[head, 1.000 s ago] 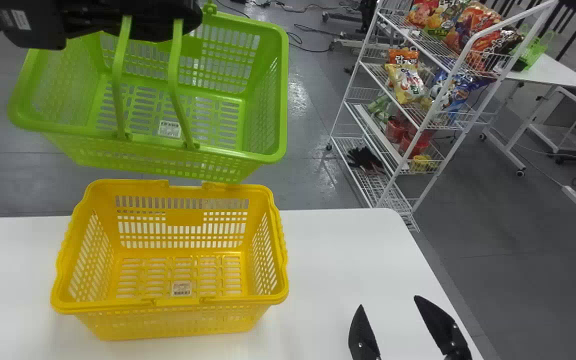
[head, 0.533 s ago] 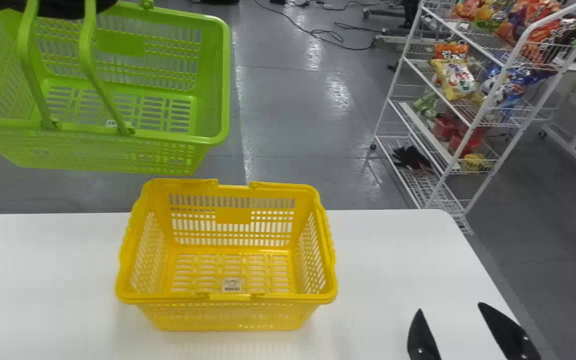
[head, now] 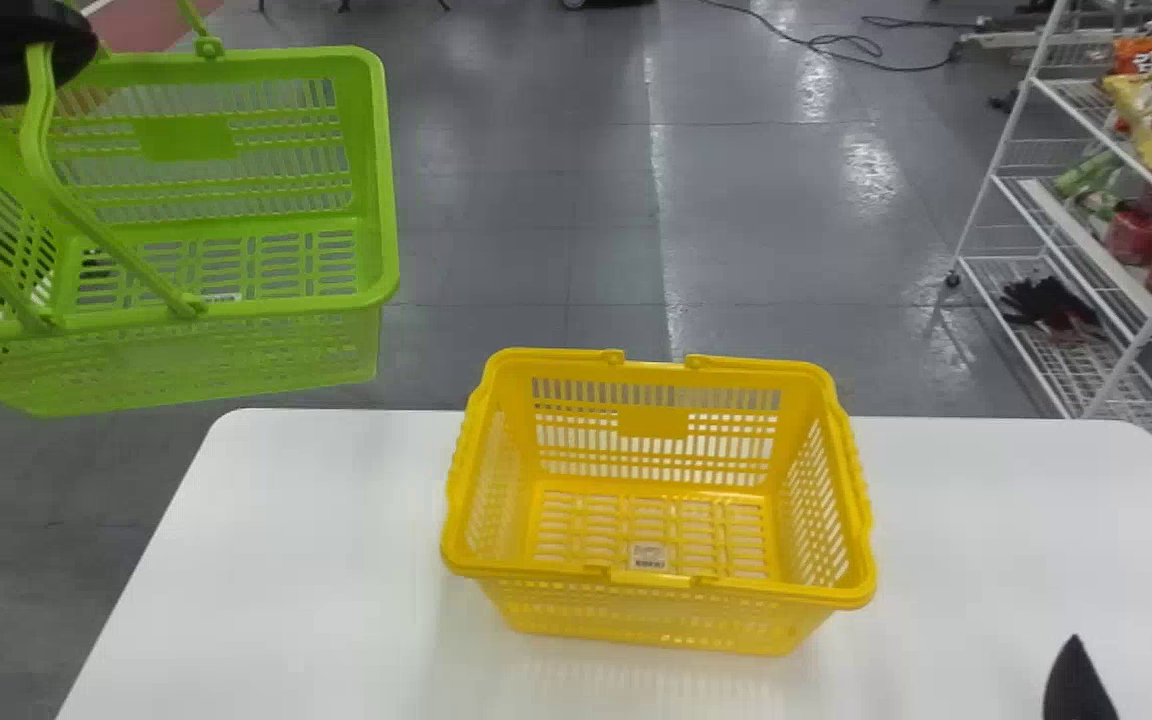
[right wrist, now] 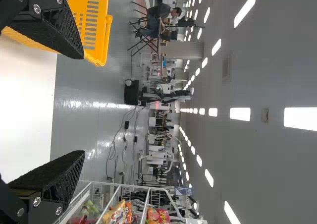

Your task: Grasp handle with right gripper to insert into left gripper then lift and swing left to center

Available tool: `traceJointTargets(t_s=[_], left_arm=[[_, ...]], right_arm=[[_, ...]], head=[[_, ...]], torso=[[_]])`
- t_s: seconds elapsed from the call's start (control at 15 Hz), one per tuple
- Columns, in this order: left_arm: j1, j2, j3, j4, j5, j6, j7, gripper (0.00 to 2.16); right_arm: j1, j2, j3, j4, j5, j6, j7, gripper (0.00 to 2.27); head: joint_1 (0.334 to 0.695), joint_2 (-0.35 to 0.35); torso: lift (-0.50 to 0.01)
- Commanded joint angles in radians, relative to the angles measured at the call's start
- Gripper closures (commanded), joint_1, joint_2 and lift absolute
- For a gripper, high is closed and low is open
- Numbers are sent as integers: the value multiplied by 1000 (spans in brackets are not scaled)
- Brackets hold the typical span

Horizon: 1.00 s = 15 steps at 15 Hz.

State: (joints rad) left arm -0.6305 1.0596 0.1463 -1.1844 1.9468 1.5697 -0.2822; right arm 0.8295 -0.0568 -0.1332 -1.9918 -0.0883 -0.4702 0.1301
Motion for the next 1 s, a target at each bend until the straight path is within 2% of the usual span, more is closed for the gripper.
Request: traceJointTargets(t_s=[0.0, 0.27, 0.6, 0.93], left_arm=[[245, 37, 222, -60, 12, 2, -2, 2135], [618, 33, 546, -172, 46, 2, -14, 2135], [1023, -92, 906, -400, 61, 2, -23, 2135], [1218, -282, 1058, -598, 86, 2, -22, 2135]], right_arm=[[-4, -2, -3, 5, -2, 0, 3, 134], [-6, -3, -11, 8, -2, 0, 9, 134], [-4, -6, -29, 18, -25, -12, 28, 134], [-10, -11, -33, 22, -28, -18, 34, 134]], head=[[695, 131], [695, 206], [695, 240], [695, 249]], torso=[[-93], [-93], [-93], [-93]])
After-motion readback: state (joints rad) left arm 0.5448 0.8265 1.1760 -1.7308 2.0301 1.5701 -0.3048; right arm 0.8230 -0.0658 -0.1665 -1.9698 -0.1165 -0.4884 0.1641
